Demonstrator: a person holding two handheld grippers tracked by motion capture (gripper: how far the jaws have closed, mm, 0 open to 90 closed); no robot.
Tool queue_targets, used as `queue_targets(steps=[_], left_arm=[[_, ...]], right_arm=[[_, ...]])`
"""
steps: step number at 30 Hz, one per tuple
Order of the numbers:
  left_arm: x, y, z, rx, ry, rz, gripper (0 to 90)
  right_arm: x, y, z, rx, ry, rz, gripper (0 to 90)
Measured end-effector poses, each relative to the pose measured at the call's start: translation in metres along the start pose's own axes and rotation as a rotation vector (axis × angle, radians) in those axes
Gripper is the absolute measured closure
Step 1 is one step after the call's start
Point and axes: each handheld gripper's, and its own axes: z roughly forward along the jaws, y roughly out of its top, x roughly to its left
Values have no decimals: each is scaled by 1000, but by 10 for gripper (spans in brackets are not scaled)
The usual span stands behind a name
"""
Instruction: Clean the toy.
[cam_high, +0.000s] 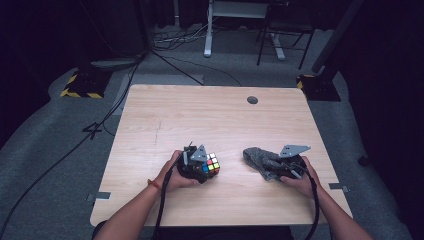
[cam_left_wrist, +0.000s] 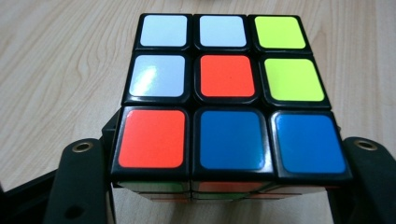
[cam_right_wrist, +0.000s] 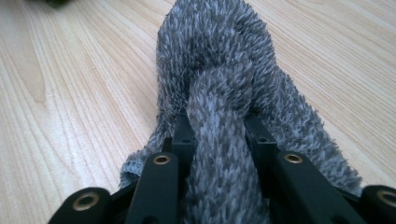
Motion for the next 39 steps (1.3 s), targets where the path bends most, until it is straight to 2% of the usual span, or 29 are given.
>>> queue_targets(steps=[3,5,12,18,19,21,25,30,37,39], left_arm=[[-4,4,-7,-27,-18,9,336],[-7,6,-10,-36,-23,10,336],[-12,12,-13,-22,-32,43,337],[-17,21,-15,-12,-52,69,337],[-18,22,-14,-17,-57,64,336],[-21,27,-14,-9,-56,86,336],[-24,36,-12,-10,-71,97,337],[-27,46,-10,0,-68,130,337],[-31,54,-1,22,-85,140,337],[-34,56,1,30,-86,155,337]], right_arm=[[-1,0,-6,-21,0,8,717],[0,1,-11,-29,-6,-4,719],[2,5,-23,-84,0,-8,722],[7,18,-41,-169,22,-21,723],[10,21,-44,-179,28,-31,723],[14,26,-46,-188,36,-52,723],[27,39,-45,-191,64,-91,725],[43,55,-42,-187,85,-146,726],[58,74,-45,-214,121,-186,726],[64,81,-43,-215,145,-201,727]])
